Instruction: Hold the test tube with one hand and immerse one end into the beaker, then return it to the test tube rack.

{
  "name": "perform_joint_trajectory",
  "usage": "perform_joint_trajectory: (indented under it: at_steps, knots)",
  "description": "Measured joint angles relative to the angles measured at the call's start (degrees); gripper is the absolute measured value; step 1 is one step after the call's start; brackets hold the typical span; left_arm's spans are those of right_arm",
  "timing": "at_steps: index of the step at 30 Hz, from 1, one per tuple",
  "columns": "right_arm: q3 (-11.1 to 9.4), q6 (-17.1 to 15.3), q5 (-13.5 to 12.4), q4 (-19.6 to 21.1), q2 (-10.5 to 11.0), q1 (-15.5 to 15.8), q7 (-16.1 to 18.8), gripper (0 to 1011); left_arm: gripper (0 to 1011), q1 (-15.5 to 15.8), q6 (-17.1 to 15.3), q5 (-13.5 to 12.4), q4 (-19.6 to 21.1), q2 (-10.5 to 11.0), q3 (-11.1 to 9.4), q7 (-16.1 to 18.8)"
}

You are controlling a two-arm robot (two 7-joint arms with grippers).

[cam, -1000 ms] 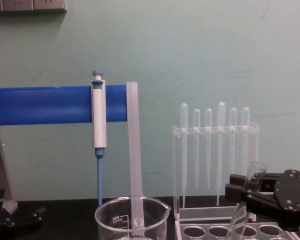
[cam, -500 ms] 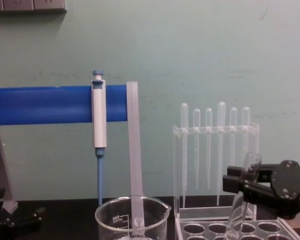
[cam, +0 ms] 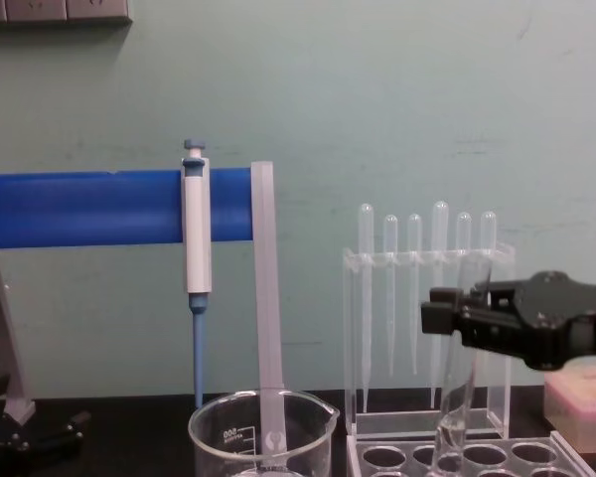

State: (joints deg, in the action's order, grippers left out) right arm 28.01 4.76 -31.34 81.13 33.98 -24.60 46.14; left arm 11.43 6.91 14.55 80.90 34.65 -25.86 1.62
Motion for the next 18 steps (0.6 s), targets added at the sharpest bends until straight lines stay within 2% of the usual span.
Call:
perform_joint_trajectory:
  at_steps: [11, 18]
  knots:
    - [0.6, -6.4, -2.7, 3.1, 1.6, -2.5, -1.4, 227, 1000, 0.0, 0.0, 0.0, 0.0, 0.0, 0.0, 0.0]
    - [1.2, -9.3, -3.8, 4.2, 2.5, -4.8, -1.7, 227, 1000, 0.0, 0.0, 0.0, 0.0, 0.0, 0.0, 0.0]
